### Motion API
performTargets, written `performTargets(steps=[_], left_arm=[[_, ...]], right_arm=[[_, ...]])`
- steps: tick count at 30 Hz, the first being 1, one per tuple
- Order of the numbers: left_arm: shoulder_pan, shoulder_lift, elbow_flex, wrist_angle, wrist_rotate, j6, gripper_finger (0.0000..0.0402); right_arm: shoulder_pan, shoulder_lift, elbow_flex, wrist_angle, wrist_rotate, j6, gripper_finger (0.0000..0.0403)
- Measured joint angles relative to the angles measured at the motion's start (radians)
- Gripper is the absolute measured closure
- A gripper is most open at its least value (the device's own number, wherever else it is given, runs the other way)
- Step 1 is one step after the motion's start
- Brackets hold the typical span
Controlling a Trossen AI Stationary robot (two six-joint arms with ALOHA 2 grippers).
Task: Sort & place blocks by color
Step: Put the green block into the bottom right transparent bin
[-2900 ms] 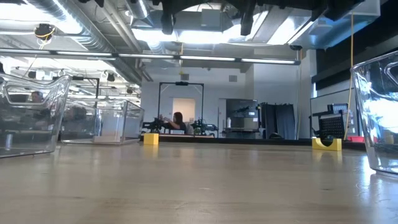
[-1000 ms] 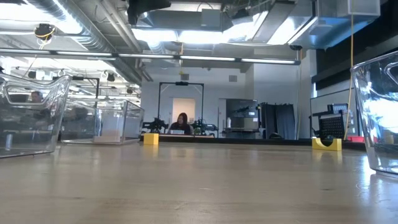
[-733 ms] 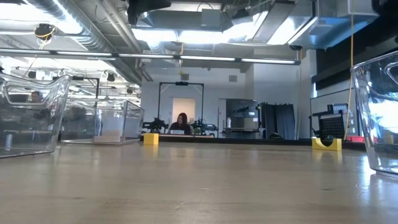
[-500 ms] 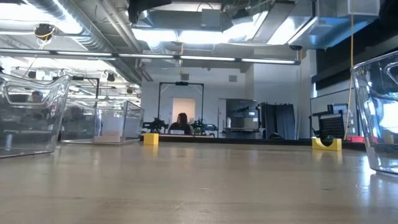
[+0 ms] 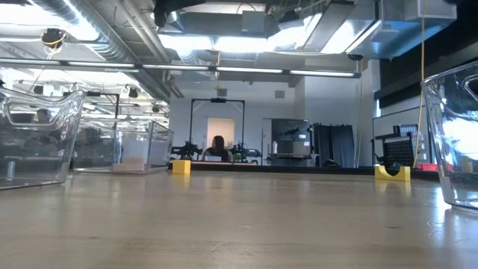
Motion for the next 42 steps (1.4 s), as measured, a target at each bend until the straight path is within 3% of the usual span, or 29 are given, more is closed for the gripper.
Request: performTargets(steps=[10, 21, 28, 42], left_arm=[[0.0, 0.0, 0.0, -0.001, 0.0, 0.008, 0.0199], [0.0, 0.0, 0.0, -0.001, 0.0, 0.019, 0.0199], [0.0, 0.0, 0.0, -0.002, 0.0, 0.019, 0.0199], [0.0, 0.0, 0.0, -0.002, 0.0, 0.018, 0.0199]], right_arm=[[-0.002, 0.105, 0.014, -0.013, -0.002, -0.185, 0.0293], [-0.001, 0.141, 0.016, 0.009, 0.076, -0.165, 0.0291], [-0.001, 0.141, 0.014, 0.018, 0.087, -0.134, 0.022], [-0.002, 0.145, 0.085, -0.018, 0.069, -0.123, 0.0211]])
